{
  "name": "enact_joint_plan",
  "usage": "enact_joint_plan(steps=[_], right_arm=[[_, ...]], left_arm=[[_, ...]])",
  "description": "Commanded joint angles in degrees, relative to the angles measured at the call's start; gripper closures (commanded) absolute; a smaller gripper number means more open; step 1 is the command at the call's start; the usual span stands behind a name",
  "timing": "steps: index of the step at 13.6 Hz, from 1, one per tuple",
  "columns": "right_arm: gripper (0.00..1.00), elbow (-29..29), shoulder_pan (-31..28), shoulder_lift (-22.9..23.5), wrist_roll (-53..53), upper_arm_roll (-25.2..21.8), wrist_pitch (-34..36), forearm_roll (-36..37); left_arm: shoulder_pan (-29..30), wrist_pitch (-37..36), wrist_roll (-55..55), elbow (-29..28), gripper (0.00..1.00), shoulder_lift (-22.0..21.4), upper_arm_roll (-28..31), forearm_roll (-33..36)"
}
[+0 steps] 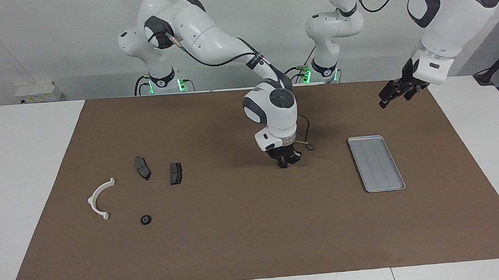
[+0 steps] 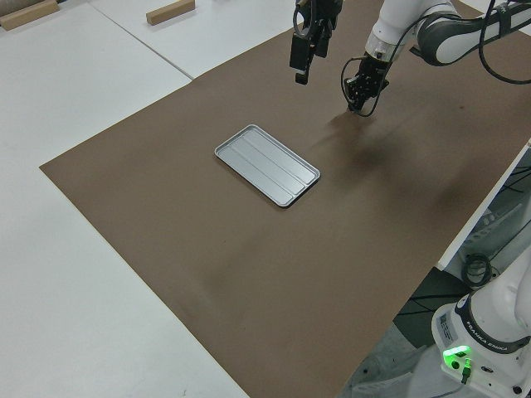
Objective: Pick bearing gear from pile to tray
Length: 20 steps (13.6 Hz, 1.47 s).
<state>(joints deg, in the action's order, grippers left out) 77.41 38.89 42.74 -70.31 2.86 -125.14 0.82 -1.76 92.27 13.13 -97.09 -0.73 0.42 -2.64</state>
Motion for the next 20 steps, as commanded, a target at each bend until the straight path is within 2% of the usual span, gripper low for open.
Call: enact_joint_plan(steps=[1, 4, 6, 9, 11, 12, 14, 15, 18, 20], right_arm=[[0.0, -3.56, -0.48, 0.86, -1.93, -0.13, 6.63, 1.64], [0.0, -10.5, -3.89, -1.07, 2.17, 0.04, 16.21, 1.64], [0.0, -10.88, -7.93, -4.66, 10.59, 0.13, 19.13, 0.94], [0.0, -10.26, -13.74, -8.89, 29.64, 0.13, 23.79, 1.02], [0.0, -8.42, -18.83, -10.74, 41.25, 0.13, 24.5, 1.37], [0.0, -7.37, -21.12, -11.27, 47.14, 0.04, 24.42, 1.37], [0.0, -5.09, -25.34, -11.8, 56.3, 0.04, 23.02, 1.46], [0.0, -3.25, -26.84, -12.41, 59.99, 0.04, 21.27, 1.55], [0.0, 7.45, -31.58, -15.83, 69.76, -0.13, 9.26, 1.72], [0.0, 13.1, -33.87, -17.16, 72.85, -0.22, 3.17, 1.9]], left_arm=[[0.18, -0.69, -0.65, 0.14, 0.0, -0.5, -0.33, -0.44], [-2.36, -1.13, -0.38, -0.03, 0.0, -0.59, -0.5, -0.35], [-2.63, -0.17, 0.31, -1.87, 0.0, -1.38, -0.59, -0.44], [-4.57, 6.42, 7.33, -4.25, 0.0, -1.64, -0.59, -0.35], [-9.72, 10.27, 14.42, -3.9, 0.0, 1.24, -0.59, -0.35], [-13.41, 12.56, 21.43, -3.21, 0.0, 4.65, -0.5, 0.26], [-18.78, 17.82, 29.99, -3.11, 0.0, 9.41, -0.59, 2.02], [-20.37, 19.85, 33.68, -3.2, 0.0, 10.47, -0.59, 2.11], [-25.39, 20.58, 37.13, 2.58, 0.0, 20.99, -0.07, 2.29], [-26.27, 25.12, 39.59, 2.52, 0.0, 23.14, -0.33, 3.51]])
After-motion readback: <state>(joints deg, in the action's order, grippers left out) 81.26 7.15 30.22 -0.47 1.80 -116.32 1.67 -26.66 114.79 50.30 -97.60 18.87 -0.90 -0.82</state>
